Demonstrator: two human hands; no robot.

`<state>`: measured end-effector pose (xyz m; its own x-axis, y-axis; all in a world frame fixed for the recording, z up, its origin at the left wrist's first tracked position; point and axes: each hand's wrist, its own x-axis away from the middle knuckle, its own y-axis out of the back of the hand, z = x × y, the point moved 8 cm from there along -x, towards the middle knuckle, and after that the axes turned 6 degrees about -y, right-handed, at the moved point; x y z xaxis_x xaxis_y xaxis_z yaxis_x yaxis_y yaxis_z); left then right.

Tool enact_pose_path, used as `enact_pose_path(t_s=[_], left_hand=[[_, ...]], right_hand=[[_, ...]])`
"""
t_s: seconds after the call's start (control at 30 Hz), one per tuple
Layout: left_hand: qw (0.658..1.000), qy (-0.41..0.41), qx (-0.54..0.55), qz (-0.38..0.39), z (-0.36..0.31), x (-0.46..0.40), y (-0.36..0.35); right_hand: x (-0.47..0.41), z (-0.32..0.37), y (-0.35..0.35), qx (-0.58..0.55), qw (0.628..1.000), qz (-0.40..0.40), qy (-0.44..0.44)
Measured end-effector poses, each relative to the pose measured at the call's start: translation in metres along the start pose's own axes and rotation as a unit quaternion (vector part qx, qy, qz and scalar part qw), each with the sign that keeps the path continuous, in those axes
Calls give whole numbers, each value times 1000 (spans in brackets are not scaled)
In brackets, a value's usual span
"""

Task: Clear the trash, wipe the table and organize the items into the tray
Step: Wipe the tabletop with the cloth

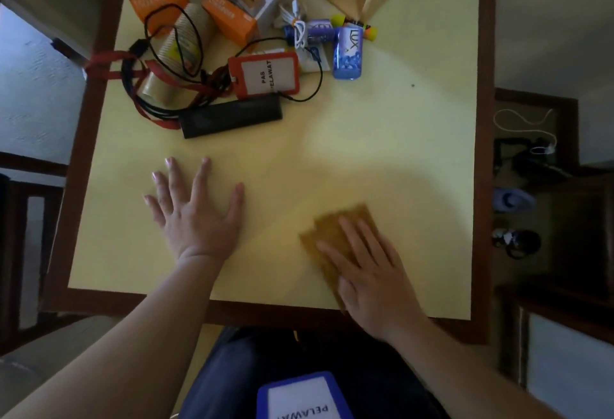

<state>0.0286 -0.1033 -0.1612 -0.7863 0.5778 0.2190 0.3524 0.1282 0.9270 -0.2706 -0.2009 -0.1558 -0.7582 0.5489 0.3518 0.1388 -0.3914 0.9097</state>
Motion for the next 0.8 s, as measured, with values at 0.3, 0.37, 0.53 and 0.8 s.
enact_pose_path(t_s=[0.3, 0.37, 0.53, 0.8], left_hand=[[999, -1, -10, 43, 0, -1, -3], [998, -1, -21, 63, 0, -2, -3], [995, -15, -12, 103, 0, -4, 1], [987, -61, -8, 147, -8, -8, 10]], right_hand=[[-4, -143, 40, -62, 930, -44, -359], [-50, -138, 54, -82, 914, -51, -393], [-123, -54, 60, -86, 945, -7, -315], [-77, 26, 26, -11, 989, 41, -142]])
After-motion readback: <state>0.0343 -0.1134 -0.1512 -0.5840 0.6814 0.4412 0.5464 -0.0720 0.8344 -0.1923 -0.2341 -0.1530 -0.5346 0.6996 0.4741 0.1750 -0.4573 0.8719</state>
